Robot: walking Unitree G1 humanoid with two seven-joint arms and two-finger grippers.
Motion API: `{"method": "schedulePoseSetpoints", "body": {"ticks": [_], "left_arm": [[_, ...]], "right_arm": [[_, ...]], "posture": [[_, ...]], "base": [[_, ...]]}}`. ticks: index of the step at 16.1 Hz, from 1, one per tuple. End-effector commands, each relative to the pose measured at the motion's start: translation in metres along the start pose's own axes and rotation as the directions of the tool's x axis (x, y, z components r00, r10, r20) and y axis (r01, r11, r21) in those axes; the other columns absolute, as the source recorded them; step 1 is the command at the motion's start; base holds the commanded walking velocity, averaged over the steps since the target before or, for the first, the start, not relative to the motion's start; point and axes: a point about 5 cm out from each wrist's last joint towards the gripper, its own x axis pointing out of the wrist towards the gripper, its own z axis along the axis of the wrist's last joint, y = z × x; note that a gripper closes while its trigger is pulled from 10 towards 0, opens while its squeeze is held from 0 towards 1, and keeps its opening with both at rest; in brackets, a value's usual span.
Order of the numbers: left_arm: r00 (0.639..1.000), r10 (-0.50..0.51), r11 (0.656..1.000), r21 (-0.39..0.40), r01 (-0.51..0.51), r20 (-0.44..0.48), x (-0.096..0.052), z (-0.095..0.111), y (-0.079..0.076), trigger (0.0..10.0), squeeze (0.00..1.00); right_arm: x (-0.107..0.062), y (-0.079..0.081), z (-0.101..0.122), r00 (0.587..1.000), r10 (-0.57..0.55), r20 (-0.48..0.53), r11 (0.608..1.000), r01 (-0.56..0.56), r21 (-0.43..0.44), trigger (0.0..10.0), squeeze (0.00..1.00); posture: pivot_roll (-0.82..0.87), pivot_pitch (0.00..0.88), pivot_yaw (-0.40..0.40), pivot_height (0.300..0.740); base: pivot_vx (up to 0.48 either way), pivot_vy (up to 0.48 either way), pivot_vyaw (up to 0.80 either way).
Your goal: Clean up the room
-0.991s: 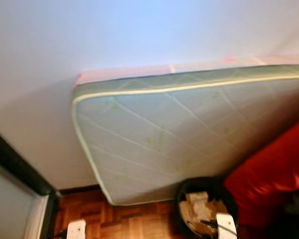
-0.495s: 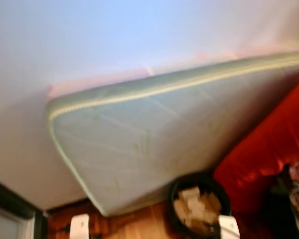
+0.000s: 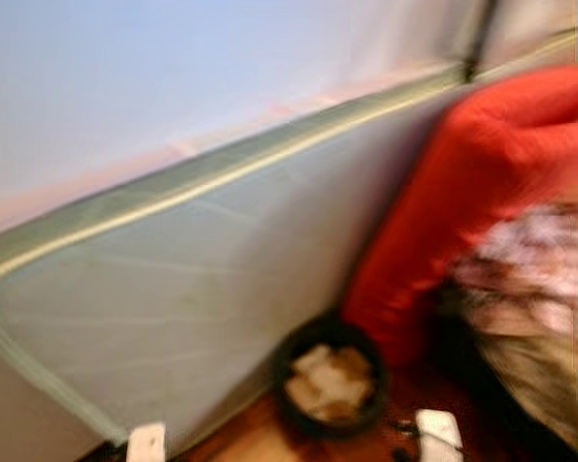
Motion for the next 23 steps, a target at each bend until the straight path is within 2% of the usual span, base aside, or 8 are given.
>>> {"method": "schedulePoseSetpoints", "body": {"ticks": [1,2,3,5,15,23], "left_arm": [[0.994,-0.073,0.995,0.067,0.067,0.087,0.0071,0.0319,-0.0141,10.0,0.0],[0.994,-0.074,0.995,0.068,0.068,0.086,0.0071,0.0317,-0.0143,10.0,0.0],[0.994,-0.074,0.995,0.069,0.068,0.085,0.0071,0.0316,-0.0142,10.0,0.0],[0.994,-0.074,0.995,0.07,0.068,0.084,0.007,0.0315,-0.0139,10.0,0.0],[0.993,-0.078,0.995,0.069,0.072,0.085,0.0072,0.0315,-0.0154,10.0,0.0],[0.993,-0.08,0.994,0.076,0.074,0.087,0.0071,0.0317,-0.0154,10.0,0.0]], "right_arm": [[-0.0046,-0.0182,-0.0074,0.999,0.025,0.046,0.976,-0.035,0.213,10.0,0.0],[-0.0062,-0.0262,-0.0079,0.999,0.018,0.048,0.976,-0.027,0.215,10.0,0.0],[-0.0064,-0.0272,-0.0075,0.999,0.017,0.048,0.976,-0.027,0.216,10.0,0.0],[-0.0048,-0.0204,-0.0059,0.998,0.024,0.05,0.976,-0.034,0.214,10.0,0.0],[-0.0044,-0.02,-0.0037,0.999,0.013,0.051,0.978,-0.024,0.207,10.0,0.0],[-0.0049,-0.0231,-0.0021,0.998,-0.003,0.07,0.975,-0.013,0.224,10.0,0.0]], "posture": [[0.03,0.031,-0.026,0.74],[0.03,0.033,-0.025,0.74],[0.02,0.033,-0.025,0.74],[0.02,0.034,-0.025,0.74],[0.03,0.035,-0.028,0.74],[0.03,0.037,-0.027,0.74]], "base": [[0.0,0.0,-0.78],[0.0,0.0,-0.78],[0.0,0.0,-0.78],[0.0,0.0,-0.78],[0.0,0.0,-0.78],[0.0,0.0,0.0]]}}
